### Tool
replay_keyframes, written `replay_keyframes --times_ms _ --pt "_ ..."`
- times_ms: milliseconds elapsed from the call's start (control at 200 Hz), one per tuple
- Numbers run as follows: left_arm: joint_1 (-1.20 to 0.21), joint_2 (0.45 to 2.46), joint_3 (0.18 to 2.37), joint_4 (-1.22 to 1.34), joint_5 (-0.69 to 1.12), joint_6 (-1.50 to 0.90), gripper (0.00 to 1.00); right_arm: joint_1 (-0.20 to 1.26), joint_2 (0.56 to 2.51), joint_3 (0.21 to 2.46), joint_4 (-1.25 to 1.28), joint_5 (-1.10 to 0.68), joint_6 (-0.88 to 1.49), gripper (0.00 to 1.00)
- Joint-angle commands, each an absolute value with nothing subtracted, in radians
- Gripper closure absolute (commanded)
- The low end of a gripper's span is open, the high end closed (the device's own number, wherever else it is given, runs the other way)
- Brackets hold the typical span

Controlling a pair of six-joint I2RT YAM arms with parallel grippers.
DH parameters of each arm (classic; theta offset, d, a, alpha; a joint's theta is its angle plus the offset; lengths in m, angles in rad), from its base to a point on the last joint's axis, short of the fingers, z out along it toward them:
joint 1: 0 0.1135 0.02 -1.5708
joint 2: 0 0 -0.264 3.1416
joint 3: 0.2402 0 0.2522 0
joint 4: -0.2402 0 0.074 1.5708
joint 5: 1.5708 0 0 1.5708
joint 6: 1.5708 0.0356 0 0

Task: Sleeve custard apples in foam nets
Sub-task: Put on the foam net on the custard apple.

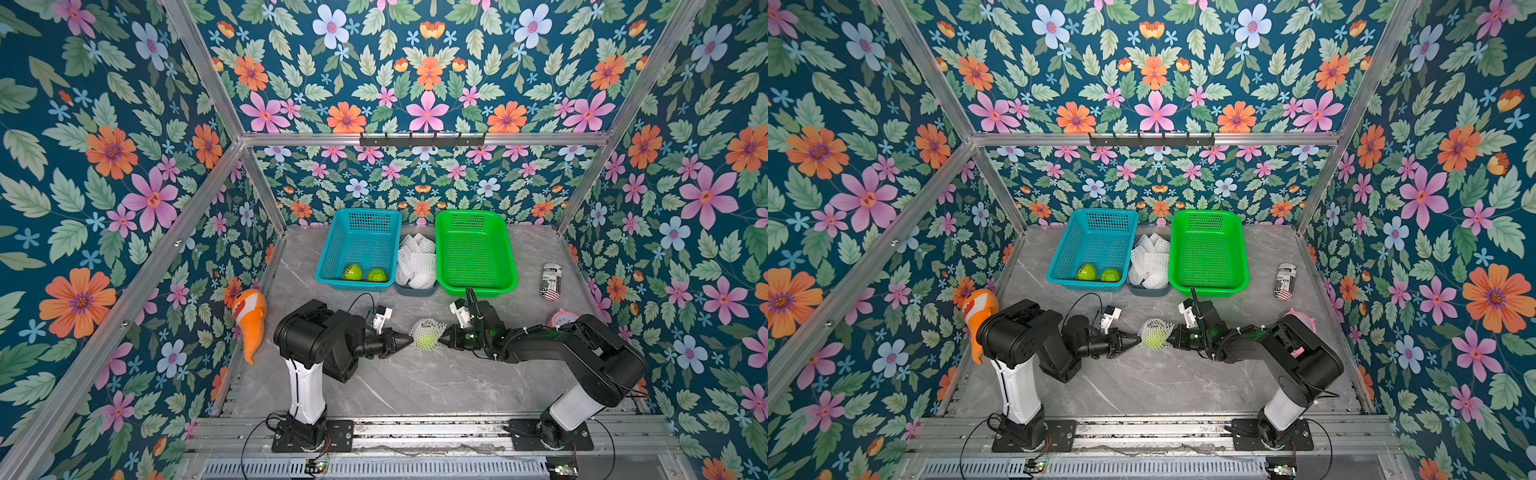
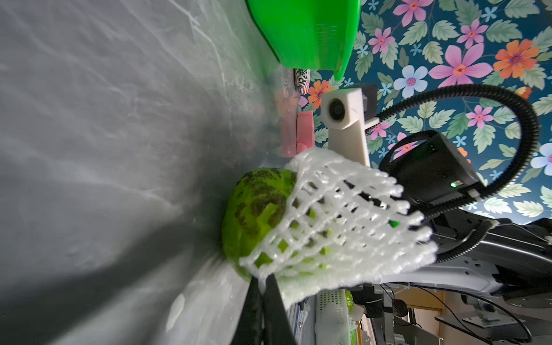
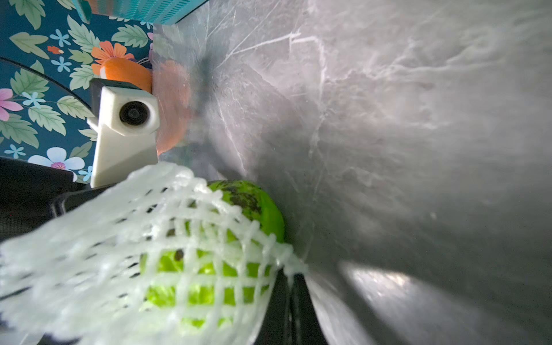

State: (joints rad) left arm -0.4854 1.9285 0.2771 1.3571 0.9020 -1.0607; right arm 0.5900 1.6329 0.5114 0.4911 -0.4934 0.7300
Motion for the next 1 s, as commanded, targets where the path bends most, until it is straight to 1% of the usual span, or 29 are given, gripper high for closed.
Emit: replay_keyframes --times_ms 0,215,310,390,655,845,995 --pt "-0.488 1.91 0.279 1.221 0.884 -0.971 1.0 0.602 1.626 0.518 0.472 -0.472 0.706 1.0" --pt "-0.495 1.867 0.299 1.08 0.861 -0.895 1.0 0.615 1.631 0.525 0.465 -0.449 0.704 1.0" --pt "-0.51 1.836 0.324 0.95 0.83 -0.828 1.0 0.621 1.625 0.526 0.449 -0.419 0.695 1.0" --pt "-0.514 1.816 0.332 0.905 0.815 -0.81 1.0 0.623 1.621 0.533 0.439 -0.41 0.692 1.0" --pt "-0.517 1.814 0.353 0.848 0.776 -0.796 1.0 0.634 1.615 0.545 0.406 -0.374 0.677 1.0" --pt "-0.518 1.809 0.379 0.76 0.739 -0.765 1.0 0.638 1.604 0.55 0.386 -0.335 0.669 1.0" --pt "-0.519 1.816 0.388 0.758 0.736 -0.774 1.0 0.637 1.588 0.563 0.375 -0.334 0.667 1.0"
